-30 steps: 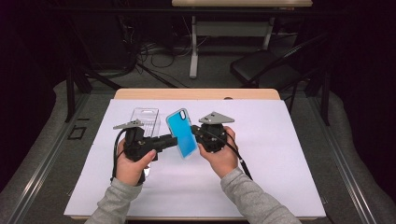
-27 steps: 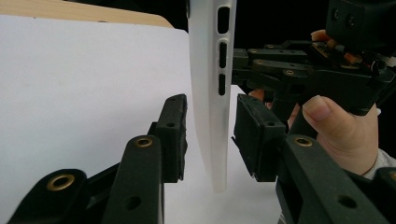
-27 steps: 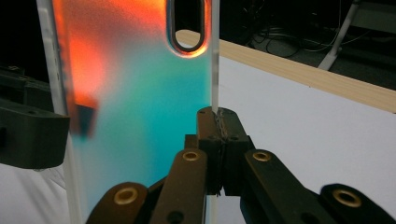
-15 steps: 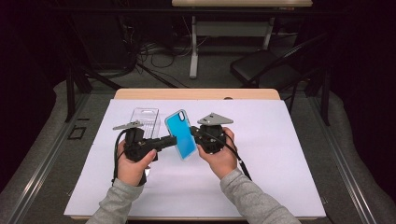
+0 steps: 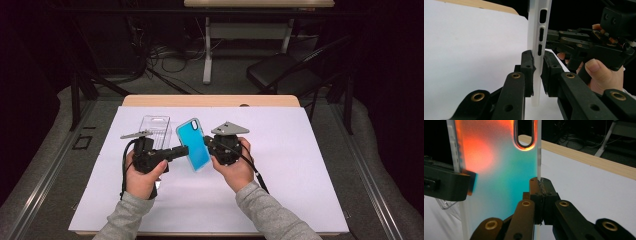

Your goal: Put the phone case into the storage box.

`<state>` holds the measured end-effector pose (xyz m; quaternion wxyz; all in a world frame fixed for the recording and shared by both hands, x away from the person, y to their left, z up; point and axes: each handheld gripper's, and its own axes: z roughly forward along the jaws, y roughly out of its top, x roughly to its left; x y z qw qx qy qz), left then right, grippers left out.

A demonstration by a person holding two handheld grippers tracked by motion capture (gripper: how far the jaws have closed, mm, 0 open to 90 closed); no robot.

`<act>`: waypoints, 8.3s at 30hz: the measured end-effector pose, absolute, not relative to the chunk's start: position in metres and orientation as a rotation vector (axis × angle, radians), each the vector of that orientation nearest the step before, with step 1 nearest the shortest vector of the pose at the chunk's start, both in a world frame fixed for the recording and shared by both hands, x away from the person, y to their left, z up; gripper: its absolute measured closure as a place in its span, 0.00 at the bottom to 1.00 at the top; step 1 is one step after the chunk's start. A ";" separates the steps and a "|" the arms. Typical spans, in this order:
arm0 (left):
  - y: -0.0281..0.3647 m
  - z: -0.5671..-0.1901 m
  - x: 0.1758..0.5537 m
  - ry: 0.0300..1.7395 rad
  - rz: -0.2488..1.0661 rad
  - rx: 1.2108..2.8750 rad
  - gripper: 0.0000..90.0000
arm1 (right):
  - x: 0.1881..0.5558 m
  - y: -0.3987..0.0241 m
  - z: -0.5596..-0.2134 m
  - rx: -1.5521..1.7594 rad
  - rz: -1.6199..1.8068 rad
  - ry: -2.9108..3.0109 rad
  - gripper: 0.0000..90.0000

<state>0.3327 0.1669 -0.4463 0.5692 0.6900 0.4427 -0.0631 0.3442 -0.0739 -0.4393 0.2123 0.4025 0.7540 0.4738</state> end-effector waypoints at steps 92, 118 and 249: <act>0.192 -0.428 0.330 0.863 -0.106 1.687 0.91 | 0.339 -0.110 -0.424 0.936 1.562 2.244 0.56; 0.177 -0.430 0.325 0.799 -0.158 1.723 0.91 | 0.352 -0.119 -0.427 0.920 1.720 2.387 0.66; 0.179 -0.423 0.324 0.796 0.141 1.736 0.55 | 0.352 -0.135 -0.434 0.991 1.692 2.239 0.93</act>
